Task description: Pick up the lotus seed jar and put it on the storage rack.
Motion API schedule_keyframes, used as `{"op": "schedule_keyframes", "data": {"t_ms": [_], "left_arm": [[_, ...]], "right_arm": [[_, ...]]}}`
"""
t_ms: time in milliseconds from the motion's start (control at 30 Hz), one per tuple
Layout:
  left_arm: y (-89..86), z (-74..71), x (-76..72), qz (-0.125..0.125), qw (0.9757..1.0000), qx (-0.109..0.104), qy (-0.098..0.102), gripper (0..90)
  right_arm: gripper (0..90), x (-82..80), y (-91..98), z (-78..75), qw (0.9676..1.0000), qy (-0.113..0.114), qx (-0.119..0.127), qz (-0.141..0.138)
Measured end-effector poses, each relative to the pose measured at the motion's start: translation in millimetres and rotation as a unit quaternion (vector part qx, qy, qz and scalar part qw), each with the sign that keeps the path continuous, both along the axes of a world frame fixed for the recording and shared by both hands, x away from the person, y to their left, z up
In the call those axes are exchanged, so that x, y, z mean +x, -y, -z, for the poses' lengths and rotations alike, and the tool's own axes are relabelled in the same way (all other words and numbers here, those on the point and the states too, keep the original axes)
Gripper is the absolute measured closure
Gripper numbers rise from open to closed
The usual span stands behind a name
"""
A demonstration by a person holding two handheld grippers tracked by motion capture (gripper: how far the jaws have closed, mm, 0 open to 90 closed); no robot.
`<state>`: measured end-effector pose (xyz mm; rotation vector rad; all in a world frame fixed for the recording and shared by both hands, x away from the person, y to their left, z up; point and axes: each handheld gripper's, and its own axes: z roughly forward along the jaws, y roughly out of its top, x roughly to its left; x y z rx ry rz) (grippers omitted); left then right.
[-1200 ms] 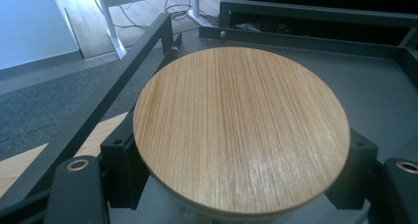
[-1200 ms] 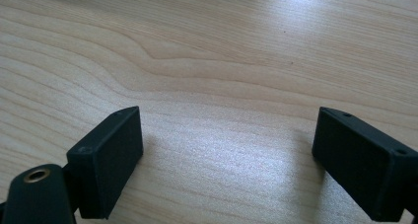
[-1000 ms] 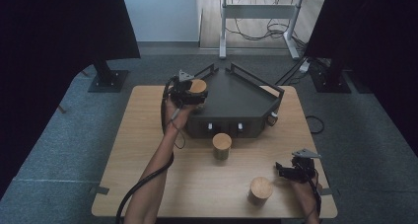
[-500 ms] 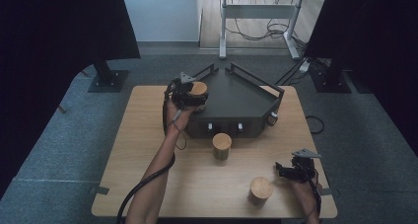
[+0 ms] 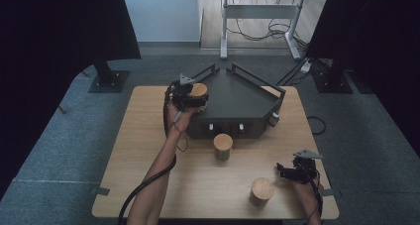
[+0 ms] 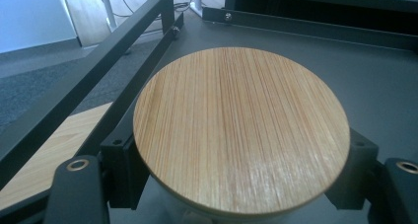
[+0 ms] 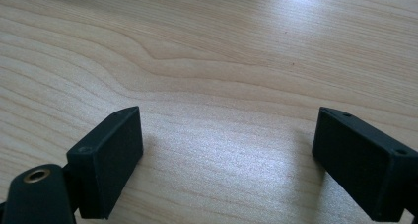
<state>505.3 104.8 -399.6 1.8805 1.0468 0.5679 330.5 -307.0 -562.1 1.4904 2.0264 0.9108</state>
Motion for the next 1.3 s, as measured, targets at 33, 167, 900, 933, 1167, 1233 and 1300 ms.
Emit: {"op": "schedule_keyframes", "data": {"t_ms": [33, 167, 900, 933, 1167, 1233, 1300], "left_arm": [[0.2, 0.1, 0.0, 0.001, 1.0000, 0.001, 0.001, 25.9], [1.6, 1.1, -0.9, 0.003, 0.9999, 0.009, 0.007, 25.8], [-2.3, -4.6, -10.1, 0.010, 0.9992, 0.025, 0.028, 5.0], [-2.3, -5.7, -11.5, 0.011, 0.9992, 0.024, 0.029, 4.9], [-4.1, -12.9, -20.4, 0.019, 0.9988, 0.021, 0.041, 4.8], [-6.6, -14.9, -22.8, 0.019, 0.9987, 0.019, 0.042, 4.9], [-10.2, -16.8, -25.3, 0.018, 0.9988, 0.013, 0.044, 5.0]], "right_arm": [[11.5, 0.0, 0.0, 0.0, 1.0000, 0.000, 0.000, 0.000], [11.5, 0.0, 0.0, 0.0, 1.0000, 0.000, 0.000, 0.000], [11.5, -0.1, -0.2, 0.0, 1.0000, 0.000, 0.000, -0.002], [11.5, -0.1, -0.2, 0.0, 1.0000, 0.000, 0.000, -0.002], [11.4, -0.1, -0.2, 0.0, 1.0000, 0.000, 0.000, -0.002], [11.4, -0.1, -0.2, 0.0, 1.0000, 0.000, 0.000, -0.002], [11.4, -0.1, -0.2, 0.0, 1.0000, 0.000, 0.000, -0.002]]}}
